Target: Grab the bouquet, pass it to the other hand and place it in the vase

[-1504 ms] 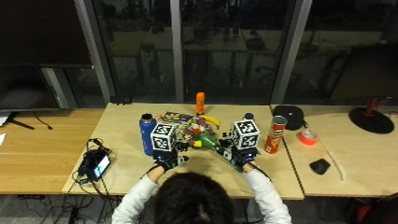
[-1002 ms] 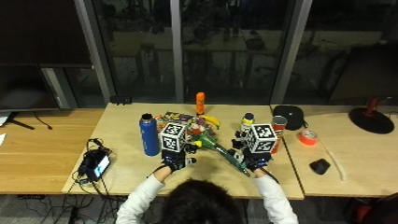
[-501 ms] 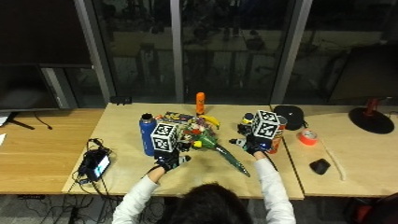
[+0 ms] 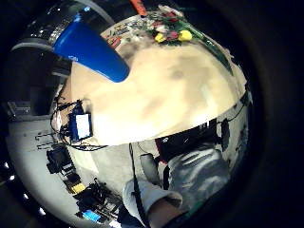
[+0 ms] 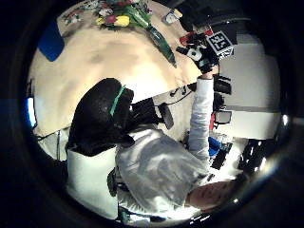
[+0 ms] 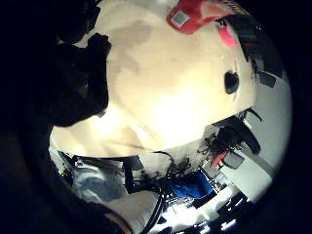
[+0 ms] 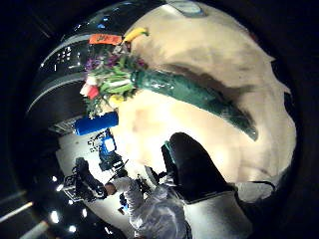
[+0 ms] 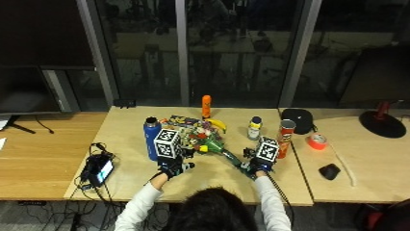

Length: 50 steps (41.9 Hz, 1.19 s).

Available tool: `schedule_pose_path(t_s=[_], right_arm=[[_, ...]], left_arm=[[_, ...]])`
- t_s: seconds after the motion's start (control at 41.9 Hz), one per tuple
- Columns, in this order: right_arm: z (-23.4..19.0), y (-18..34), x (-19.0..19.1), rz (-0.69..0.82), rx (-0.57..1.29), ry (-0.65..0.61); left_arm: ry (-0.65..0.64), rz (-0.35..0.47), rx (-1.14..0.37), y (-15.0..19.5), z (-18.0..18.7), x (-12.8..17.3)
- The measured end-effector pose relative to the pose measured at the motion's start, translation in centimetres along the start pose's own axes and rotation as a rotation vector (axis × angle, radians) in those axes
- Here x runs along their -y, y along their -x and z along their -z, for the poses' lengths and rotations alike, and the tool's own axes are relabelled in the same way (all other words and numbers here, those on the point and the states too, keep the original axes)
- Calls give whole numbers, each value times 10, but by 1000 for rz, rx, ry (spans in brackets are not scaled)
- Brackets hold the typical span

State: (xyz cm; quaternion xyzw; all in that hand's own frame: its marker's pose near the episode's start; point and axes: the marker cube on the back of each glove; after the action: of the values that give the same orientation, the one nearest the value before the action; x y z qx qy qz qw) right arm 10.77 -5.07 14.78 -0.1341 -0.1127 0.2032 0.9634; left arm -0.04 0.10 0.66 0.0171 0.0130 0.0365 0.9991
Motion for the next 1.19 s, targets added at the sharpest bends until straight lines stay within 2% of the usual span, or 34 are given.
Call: schedule_pose_path(t_s=[0.095,0.215,0.31,0.597,0.931,1.122,1.193], right_arm=[[-13,2,-16,-27,-5,56],[-28,4,-8,0,-15,3],[-37,6,-7,3,-20,20],[-42,8,-2,-29,-130,-60],[-40,20,-2,-59,-152,28],[-35,26,5,12,-115,-10],[-31,27,7,22,-61,-113]], left_arm=[[13,2,1,-1,-2,1],[25,0,-1,-2,-4,2],[34,-3,-1,-1,-8,5],[49,-3,-15,0,-15,8],[54,8,-23,5,-15,6],[56,12,-28,7,-13,7],[67,20,-31,9,-13,8]])
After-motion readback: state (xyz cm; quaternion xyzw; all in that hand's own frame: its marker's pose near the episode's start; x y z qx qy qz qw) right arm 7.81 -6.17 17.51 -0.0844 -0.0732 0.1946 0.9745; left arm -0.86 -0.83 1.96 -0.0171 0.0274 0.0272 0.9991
